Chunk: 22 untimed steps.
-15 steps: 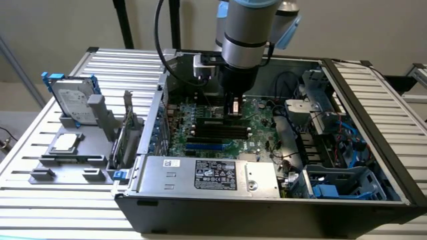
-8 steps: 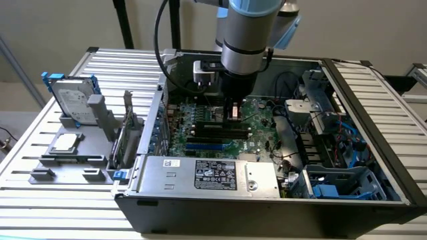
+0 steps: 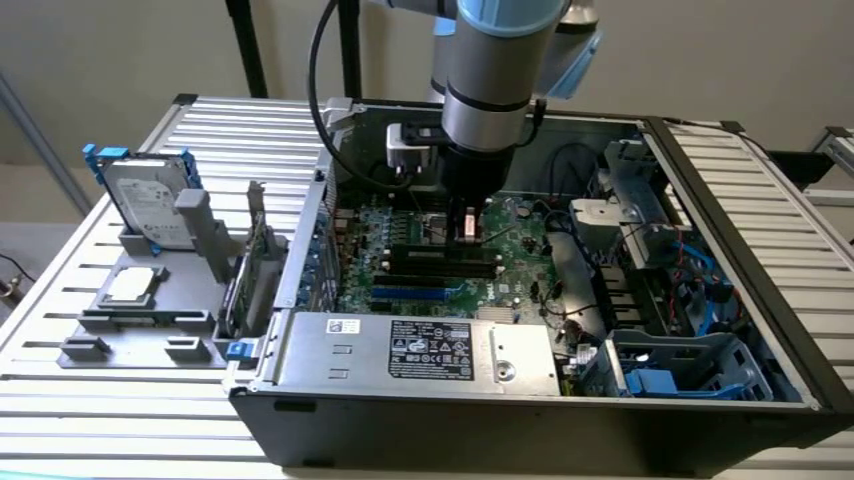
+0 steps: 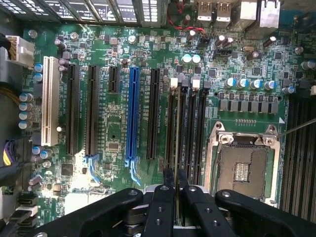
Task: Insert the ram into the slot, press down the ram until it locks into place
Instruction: 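Insert the ram into the slot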
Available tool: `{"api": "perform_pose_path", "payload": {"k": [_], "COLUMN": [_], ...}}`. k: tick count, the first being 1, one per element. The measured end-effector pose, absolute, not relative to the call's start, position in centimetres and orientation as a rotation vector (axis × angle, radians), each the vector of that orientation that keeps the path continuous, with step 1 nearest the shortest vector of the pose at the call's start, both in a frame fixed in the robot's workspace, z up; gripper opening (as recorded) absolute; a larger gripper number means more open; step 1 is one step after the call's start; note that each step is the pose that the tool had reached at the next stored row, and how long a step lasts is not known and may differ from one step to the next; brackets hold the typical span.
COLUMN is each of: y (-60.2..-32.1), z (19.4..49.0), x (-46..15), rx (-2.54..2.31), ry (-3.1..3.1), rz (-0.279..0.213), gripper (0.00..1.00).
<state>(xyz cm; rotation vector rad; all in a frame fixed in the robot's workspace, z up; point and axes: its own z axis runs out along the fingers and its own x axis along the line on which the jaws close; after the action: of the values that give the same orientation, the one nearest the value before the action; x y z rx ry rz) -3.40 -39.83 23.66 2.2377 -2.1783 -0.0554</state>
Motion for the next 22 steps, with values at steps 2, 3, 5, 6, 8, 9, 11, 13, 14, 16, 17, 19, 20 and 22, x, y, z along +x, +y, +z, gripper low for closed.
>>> {"api": "perform_pose_path", "payload": {"k": [2, 3, 5, 6, 8, 9, 11, 13, 14, 16, 17, 19, 20, 22], "y": [-39.83, -39.83, -39.83, -39.83, -39.84, -39.83, -39.83, -39.83, -39.83, -39.83, -39.83, -39.83, -39.83, -39.83], "z": [23.6, 23.58, 23.53, 23.52, 23.49, 23.46, 23.43, 23.38, 23.36, 23.3, 23.28, 23.22, 23.2, 23.17], "x": [-3.4, -3.4, -3.41, -3.41, -3.41, -3.41, -3.41, -3.41, -3.41, -3.41, -3.41, -3.41, -3.41, -3.41], "rx": [2.235, 2.233, 2.23, 2.228, 2.226, 2.225, 2.222, 2.22, 2.219, 2.217, 2.215, 2.211, 2.209, 2.205], "ry": [-2.177, -2.176, -2.174, -2.174, -2.175, -2.176, -2.177, -2.179, -2.179, -2.181, -2.183, -2.187, -2.189, -2.192], "rz": [-0.05, -0.047, -0.042, -0.041, -0.039, -0.038, -0.037, -0.036, -0.036, -0.035, -0.035, -0.035, -0.035, -0.035], "gripper": [0.13, 0.13, 0.13, 0.13, 0.13, 0.13, 0.13, 0.13, 0.13, 0.13, 0.13, 0.13, 0.13, 0.13]}}
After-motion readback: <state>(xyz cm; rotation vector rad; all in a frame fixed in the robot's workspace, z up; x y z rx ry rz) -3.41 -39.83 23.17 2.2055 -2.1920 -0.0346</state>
